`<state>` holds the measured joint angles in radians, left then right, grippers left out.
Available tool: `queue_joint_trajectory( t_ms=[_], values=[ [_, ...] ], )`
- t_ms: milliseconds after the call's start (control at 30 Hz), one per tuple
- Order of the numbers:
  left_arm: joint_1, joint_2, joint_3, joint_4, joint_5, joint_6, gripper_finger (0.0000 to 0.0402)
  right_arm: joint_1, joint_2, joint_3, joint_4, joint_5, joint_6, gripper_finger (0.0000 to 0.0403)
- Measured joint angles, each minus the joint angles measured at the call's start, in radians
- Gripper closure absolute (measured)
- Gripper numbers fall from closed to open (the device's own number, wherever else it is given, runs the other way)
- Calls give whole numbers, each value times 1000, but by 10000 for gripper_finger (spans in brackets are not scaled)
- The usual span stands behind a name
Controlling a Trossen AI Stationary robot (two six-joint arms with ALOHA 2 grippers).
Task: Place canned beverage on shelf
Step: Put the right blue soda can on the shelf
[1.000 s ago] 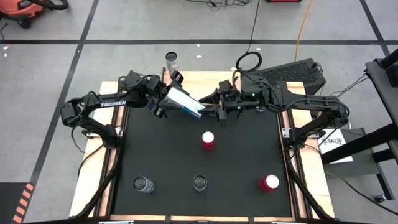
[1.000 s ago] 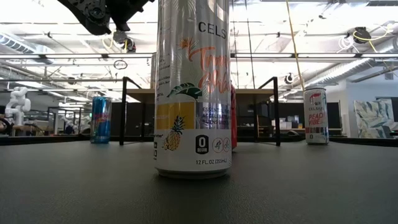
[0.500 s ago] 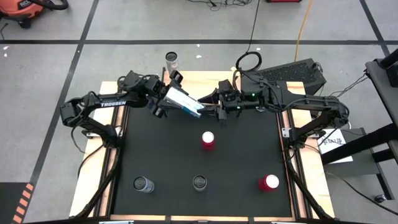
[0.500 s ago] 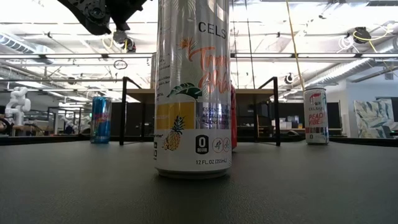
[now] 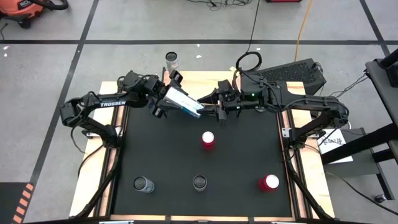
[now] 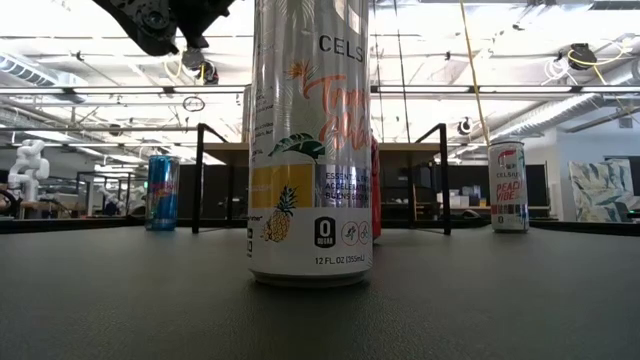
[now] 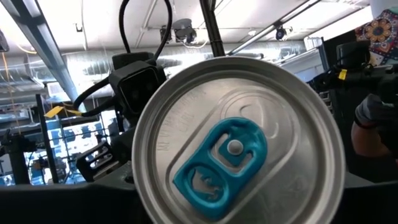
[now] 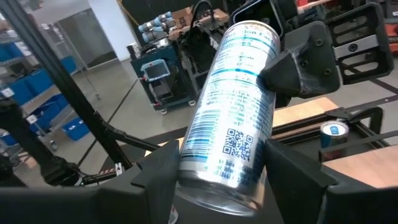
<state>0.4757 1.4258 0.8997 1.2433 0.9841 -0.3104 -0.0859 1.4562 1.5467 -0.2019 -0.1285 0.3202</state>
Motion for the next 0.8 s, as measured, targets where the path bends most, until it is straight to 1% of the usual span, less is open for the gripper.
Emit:
queue_joint_trajectory(
  t_ms=[133,267,467,667,800],
  values=[
    [-1,-1,0,0,3,-2,178,-1,14,0,11,-52,5,195],
    [-1,-1,0,6,9,-2,178,-1,15,0,13,-51,9,195],
    [0,-1,1,12,11,2,178,-9,1,0,37,-15,3,195],
    [1,0,2,2,2,-15,178,-24,-21,-2,38,-8,0,195],
    [2,0,2,0,20,-22,178,-25,-30,-2,36,4,-1,195]
  ],
)
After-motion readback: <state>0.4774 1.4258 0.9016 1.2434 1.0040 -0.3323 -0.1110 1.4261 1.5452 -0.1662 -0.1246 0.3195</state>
